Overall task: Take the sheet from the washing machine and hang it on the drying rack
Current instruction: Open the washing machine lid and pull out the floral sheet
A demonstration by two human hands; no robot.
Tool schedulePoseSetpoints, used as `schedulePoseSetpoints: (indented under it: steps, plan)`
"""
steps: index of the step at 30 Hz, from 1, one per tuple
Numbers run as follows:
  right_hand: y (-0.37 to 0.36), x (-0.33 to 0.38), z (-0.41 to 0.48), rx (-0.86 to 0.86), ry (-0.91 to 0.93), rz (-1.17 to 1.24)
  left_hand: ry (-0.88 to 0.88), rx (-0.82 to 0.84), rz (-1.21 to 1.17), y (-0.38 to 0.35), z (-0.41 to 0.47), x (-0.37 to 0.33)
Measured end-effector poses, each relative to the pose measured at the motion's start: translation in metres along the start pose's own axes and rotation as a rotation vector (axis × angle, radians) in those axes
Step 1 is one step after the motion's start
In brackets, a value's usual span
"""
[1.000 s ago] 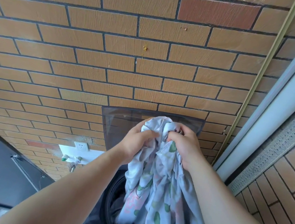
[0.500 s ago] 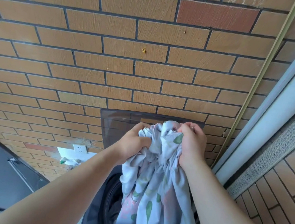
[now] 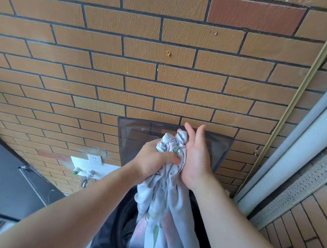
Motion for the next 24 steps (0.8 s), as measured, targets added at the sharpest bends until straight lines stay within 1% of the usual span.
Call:
schedulePoseSetpoints:
  steps: [6,7,10,12,15,18,19,21,23,24]
  plan:
    - [-0.026,0.001,0.002,0.147,-0.092,-0.003,-0.106,-0.087,0.032,0.014,-0.015,-0.022]
    - [-0.031,0.001,0.002,0.152,-0.111,-0.013,-0.122,-0.109,0.043,0.018,-0.019,-0.028]
    - [-0.03,0.003,0.005,0.045,-0.047,-0.069,-0.148,-0.146,0.115,0.028,-0.025,-0.043]
    - [-0.038,-0.002,0.006,0.078,-0.074,-0.024,-0.144,-0.228,0.155,0.038,-0.033,-0.054]
    - [-0.065,-0.013,0.006,0.266,-0.219,0.086,-0.109,-0.359,0.111,0.055,-0.047,-0.066]
    - [-0.089,-0.022,0.001,0.458,-0.272,0.052,-0.085,-0.475,0.099,0.076,-0.067,-0.082]
    - [-0.1,-0.026,-0.005,0.56,-0.279,0.013,-0.088,-0.511,0.099,0.085,-0.074,-0.089]
    - [-0.127,-0.037,-0.02,0.768,-0.266,-0.146,-0.122,-0.588,0.09,0.102,-0.092,-0.112]
    - [-0.151,-0.049,-0.038,0.909,-0.214,-0.34,-0.191,-0.659,0.076,0.12,-0.115,-0.138]
    - [-0.16,-0.051,-0.046,0.946,-0.16,-0.431,-0.234,-0.682,0.064,0.126,-0.125,-0.15]
Point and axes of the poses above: each hand's wrist, its own z-axis towards the middle knuckle, its own y-axis out of the back of the hand, x = y × z, the point moved 8 cm from there along z, towards the middle knuckle, and after that the axes turned 10 degrees about -y, right-handed, at the moved point
